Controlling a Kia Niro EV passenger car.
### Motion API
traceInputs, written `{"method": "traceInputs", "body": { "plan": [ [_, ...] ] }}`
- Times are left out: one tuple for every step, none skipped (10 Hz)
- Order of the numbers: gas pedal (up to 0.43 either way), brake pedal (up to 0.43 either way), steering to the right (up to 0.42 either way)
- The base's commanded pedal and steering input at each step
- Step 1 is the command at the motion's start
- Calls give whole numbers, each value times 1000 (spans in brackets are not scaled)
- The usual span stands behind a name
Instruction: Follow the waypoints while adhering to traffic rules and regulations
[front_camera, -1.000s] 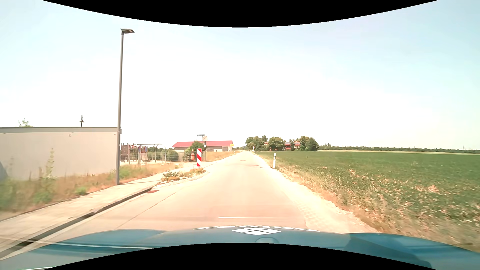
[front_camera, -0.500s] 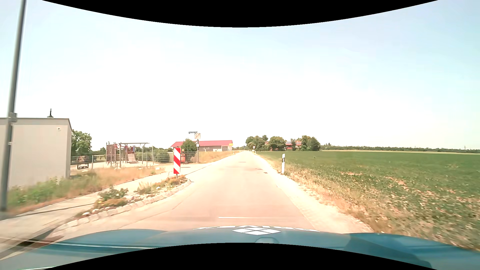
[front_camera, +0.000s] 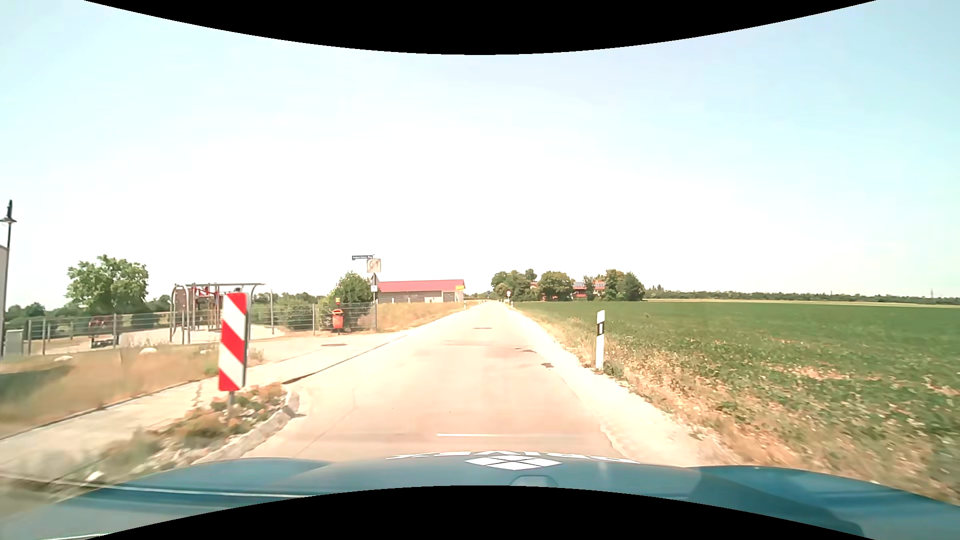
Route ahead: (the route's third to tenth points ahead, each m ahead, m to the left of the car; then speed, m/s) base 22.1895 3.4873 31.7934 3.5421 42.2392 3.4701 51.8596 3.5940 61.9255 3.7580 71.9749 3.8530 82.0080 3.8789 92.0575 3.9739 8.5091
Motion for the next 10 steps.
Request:
{"method": "traceInputs", "body": {
  "plan": [
    [150,0,-3],
    [150,0,-3],
    [150,0,-3],
    [150,0,-3],
    [157,0,-3],
    [157,0,-3],
    [157,0,-3],
    [157,0,-3],
    [157,0,-3],
    [157,0,-3]
  ]
}}
